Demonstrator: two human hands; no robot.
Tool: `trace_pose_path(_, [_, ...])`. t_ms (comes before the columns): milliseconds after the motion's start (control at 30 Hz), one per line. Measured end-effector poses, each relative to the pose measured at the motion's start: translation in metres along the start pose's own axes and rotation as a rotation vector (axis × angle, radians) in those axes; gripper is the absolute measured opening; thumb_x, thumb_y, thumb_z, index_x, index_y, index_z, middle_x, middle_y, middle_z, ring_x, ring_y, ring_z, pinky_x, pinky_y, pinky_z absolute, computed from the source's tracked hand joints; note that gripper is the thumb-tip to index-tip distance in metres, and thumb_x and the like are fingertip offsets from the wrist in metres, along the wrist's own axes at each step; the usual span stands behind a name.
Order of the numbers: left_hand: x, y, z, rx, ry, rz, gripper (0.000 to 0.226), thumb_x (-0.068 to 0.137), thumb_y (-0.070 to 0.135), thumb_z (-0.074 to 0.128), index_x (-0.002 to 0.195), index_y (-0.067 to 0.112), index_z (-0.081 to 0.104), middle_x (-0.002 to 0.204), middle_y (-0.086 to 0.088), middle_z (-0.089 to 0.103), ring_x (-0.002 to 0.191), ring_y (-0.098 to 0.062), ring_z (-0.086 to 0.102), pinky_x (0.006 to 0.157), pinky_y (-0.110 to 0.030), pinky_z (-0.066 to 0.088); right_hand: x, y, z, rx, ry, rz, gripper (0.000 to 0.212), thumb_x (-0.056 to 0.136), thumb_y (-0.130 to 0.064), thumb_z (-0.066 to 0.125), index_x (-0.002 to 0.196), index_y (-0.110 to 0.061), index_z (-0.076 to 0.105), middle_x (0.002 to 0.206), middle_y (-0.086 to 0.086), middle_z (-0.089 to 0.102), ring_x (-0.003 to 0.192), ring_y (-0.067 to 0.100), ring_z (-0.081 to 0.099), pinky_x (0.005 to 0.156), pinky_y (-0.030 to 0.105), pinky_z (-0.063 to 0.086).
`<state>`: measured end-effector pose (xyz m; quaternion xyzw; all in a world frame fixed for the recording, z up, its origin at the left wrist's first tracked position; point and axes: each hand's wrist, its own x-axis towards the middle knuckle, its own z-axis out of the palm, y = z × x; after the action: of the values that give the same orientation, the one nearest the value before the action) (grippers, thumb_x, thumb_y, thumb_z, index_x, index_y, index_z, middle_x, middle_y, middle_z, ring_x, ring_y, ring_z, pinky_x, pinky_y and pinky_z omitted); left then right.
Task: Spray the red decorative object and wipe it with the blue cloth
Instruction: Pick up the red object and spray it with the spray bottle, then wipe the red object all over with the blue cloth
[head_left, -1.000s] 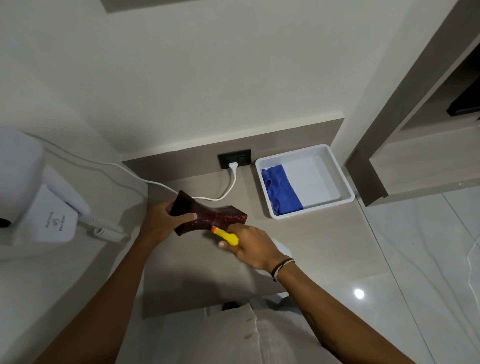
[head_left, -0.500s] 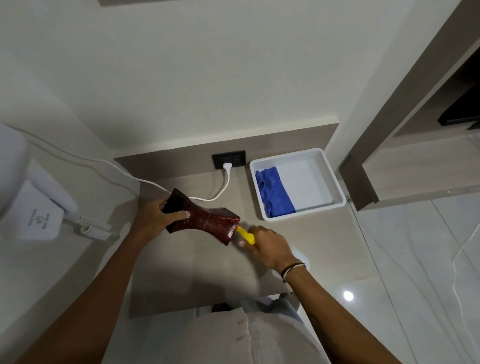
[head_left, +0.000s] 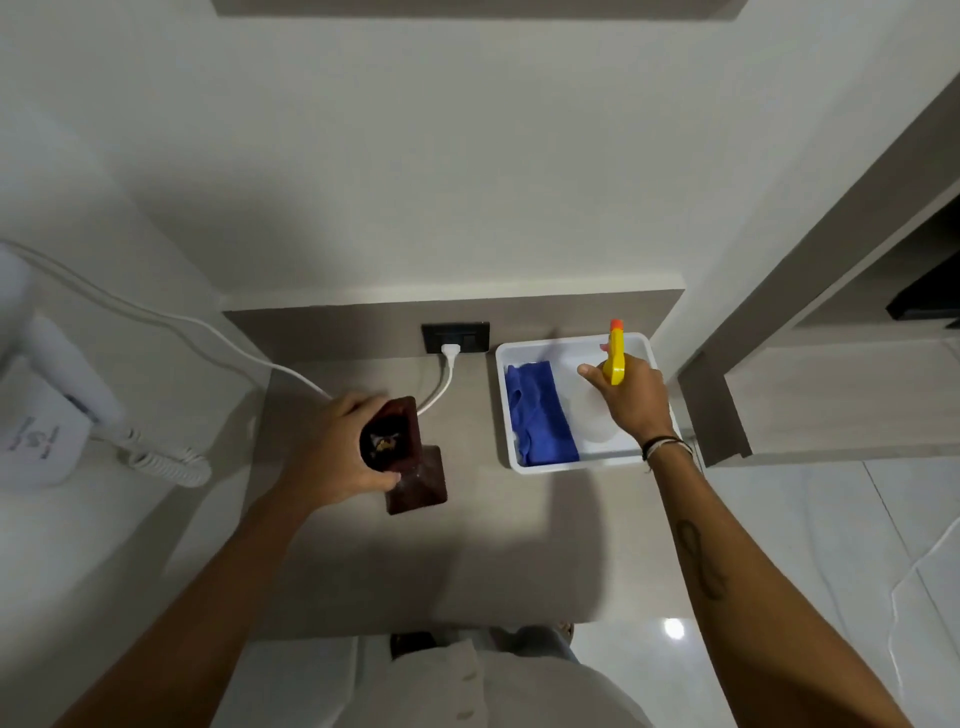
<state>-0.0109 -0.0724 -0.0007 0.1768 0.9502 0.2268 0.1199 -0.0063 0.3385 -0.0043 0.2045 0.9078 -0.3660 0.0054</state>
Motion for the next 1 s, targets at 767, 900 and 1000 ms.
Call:
trace_pose_path(767, [-0.002, 0.003, 0.014, 0.046, -0.001, 0.026, 0.113, 0.052, 0.055, 0.077, 0.154, 0.029, 0.036, 0.146, 0.006, 0.038, 0.133, -0.028, 0.052, 0.103, -0.047, 0.053, -0.023, 0.013, 0.046, -0.127, 0.393, -0.321, 0.054, 0.104, -0.040, 0.066, 0.150, -0.021, 0.048, 0.148, 0.004, 0.060, 0.136, 0.022, 0.055, 0.117, 0.039, 0.050])
trace_pose_path(900, [-0.005, 0.012, 0.014, 0.169, 0.012, 0.060, 0.113, 0.057, 0.060, 0.075, 0.155, 0.017, 0.038, 0.148, -0.005, 0.039, 0.134, -0.035, 0.051, 0.106, -0.051, 0.052, -0.019, 0.003, 0.081, -0.381, -0.146, -0.501, 0.069, 0.108, -0.033, 0.063, 0.166, -0.010, 0.034, 0.172, 0.016, 0.040, 0.155, 0.035, 0.045, 0.126, 0.044, 0.045])
trace_pose_path(1000, [-0.008, 0.017, 0.014, 0.247, 0.017, 0.078, 0.116, 0.065, 0.064, 0.076, 0.160, 0.011, 0.035, 0.158, -0.013, 0.039, 0.150, -0.039, 0.038, 0.116, -0.055, 0.041, 0.001, 0.001, 0.094, -0.572, -0.390, -0.384, 0.088, 0.110, -0.038, 0.057, 0.172, -0.006, 0.003, 0.182, 0.016, 0.000, 0.170, 0.034, 0.005, 0.138, 0.042, 0.019])
